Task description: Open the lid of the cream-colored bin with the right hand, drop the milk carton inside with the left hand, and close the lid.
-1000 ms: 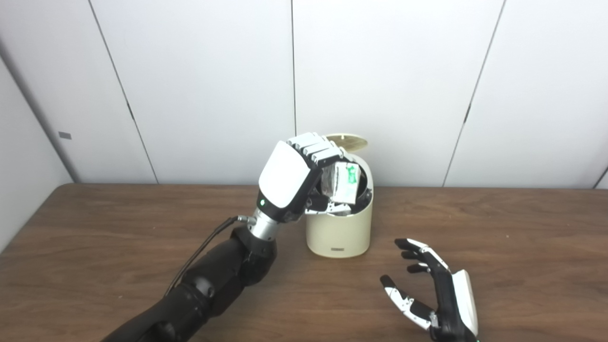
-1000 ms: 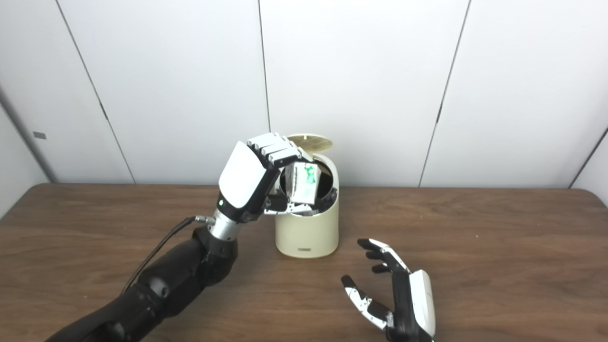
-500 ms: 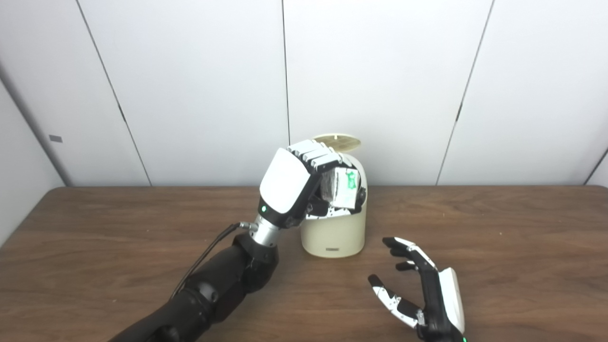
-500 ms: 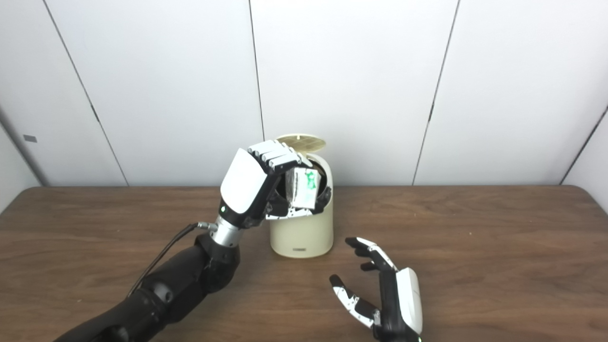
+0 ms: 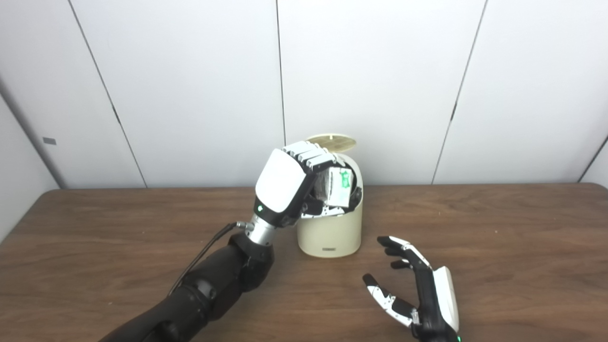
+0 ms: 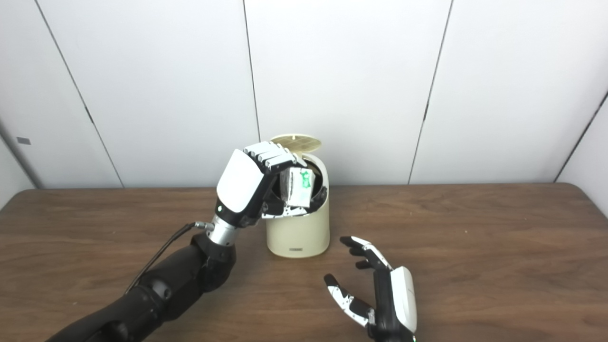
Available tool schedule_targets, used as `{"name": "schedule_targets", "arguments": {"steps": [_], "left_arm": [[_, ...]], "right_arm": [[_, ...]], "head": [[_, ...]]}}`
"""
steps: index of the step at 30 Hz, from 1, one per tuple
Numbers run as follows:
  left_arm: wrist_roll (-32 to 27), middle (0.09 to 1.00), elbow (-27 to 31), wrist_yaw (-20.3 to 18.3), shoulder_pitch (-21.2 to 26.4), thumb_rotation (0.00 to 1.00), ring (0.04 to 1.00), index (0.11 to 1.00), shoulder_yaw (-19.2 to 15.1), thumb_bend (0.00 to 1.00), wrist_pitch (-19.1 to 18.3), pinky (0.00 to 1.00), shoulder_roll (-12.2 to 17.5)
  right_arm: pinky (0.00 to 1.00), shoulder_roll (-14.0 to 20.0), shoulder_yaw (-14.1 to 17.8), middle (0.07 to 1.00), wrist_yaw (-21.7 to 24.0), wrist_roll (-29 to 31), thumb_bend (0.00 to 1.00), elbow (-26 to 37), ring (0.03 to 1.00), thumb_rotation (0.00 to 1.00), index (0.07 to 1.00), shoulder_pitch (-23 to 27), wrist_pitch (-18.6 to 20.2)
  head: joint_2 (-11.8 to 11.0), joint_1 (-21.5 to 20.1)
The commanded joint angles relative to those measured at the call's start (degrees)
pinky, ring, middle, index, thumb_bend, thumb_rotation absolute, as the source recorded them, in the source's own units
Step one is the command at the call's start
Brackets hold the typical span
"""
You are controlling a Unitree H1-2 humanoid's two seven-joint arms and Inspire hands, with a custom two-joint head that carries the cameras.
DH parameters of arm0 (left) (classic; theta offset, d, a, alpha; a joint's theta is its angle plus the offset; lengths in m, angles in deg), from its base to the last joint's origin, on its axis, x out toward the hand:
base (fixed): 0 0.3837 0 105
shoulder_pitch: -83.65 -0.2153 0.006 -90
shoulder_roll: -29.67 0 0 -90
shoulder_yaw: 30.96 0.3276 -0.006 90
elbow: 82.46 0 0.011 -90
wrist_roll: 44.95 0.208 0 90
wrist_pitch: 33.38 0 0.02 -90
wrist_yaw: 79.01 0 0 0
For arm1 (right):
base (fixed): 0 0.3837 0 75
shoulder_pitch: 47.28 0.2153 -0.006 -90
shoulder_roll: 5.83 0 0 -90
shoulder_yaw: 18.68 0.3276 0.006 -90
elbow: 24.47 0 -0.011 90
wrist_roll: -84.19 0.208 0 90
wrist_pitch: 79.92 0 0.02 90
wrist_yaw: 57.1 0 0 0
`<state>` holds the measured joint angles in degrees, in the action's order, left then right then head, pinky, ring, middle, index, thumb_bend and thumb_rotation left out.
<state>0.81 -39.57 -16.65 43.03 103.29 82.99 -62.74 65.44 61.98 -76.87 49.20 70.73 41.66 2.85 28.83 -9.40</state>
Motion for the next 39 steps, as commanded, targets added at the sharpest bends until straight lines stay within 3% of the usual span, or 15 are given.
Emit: {"name": "schedule_targets", "arguments": {"steps": [1, 17, 26, 33, 34, 35, 36, 39], "left_arm": [[-1.18, 0.455, -0.28, 0.95, 3.27, 0.0, 0.493, 0.478, 0.08, 0.5, 0.54, 0.46, 0.9], [1.66, 0.46, -4.67, 5.68, 6.53, 0.0, 0.494, 0.471, 4.63, 0.5, 0.53, 0.48, 2.3], [1.16, 0.456, -5.07, 5.16, 6.07, 0.0, 0.496, 0.473, 4.65, 0.5, 0.53, 0.46, 2.33], [-2.74, 0.477, -2.83, 2.34, 5.86, 0.0, 0.471, 0.495, 7.32, 0.52, 0.55, 0.47, 3.77], [-3.32, 0.498, -2.59, 1.73, 5.83, 0.05, 0.482, 0.491, 7.63, 0.52, 0.55, 0.48, 4.0], [-3.66, 0.508, -2.36, 1.28, 5.77, 0.19, 0.489, 0.512, 7.8, 0.73, 0.55, 0.49, 4.19], [-3.92, 0.519, -2.09, 0.9, 5.66, 0.28, 0.498, 0.528, 7.88, 0.85, 0.55, 0.49, 4.34], [-4.57, 0.541, -1.33, 0.15, 5.34, 0.4, 0.525, 0.55, 7.85, 0.97, 0.54, 0.51, 4.49]], "right_arm": [[0.6, -0.88, -0.61, 0.735, -0.8, 0.3, 0.28, -1.7, 0.712, 0.05, 0.714, -1.04, -1.17], [0.6, -1.2, -0.93, 0.739, -0.64, 0.23, 0.28, -1.44, 0.719, 0.1, 0.718, -1.21, -0.4], [0.6, -1.26, -0.96, 0.742, -0.29, 0.2, 0.28, -0.96, 0.715, 0.13, 0.721, -1.35, 0.21], [0.59, -1.06, -1.08, 0.737, -0.66, -0.02, 0.28, -1.26, 0.71, 0.1, 0.716, -1.22, -0.44], [0.59, -1.05, -1.09, 0.739, -0.62, -0.04, 0.28, -1.24, 0.712, 0.11, 0.718, -1.21, -0.35], [0.59, -1.07, -1.08, 0.739, -0.48, 0.0, 0.28, -1.13, 0.711, 0.11, 0.718, -1.23, -0.12], [0.59, -1.02, -1.11, 0.739, -0.45, 0.04, 0.28, -1.16, 0.712, 0.12, 0.719, -1.22, -0.18], [0.59, -0.82, -1.18, 0.741, -0.44, 0.33, 0.28, -1.39, 0.715, 0.12, 0.72, -1.18, -0.77]], "head": [[-0.03, -0.16], [-0.35, -0.38], [-0.14, -0.25], [-0.14, -0.25], [-0.14, -0.25], [-0.02, -0.13], [-0.02, -0.13], [-0.01, -0.16]]}}
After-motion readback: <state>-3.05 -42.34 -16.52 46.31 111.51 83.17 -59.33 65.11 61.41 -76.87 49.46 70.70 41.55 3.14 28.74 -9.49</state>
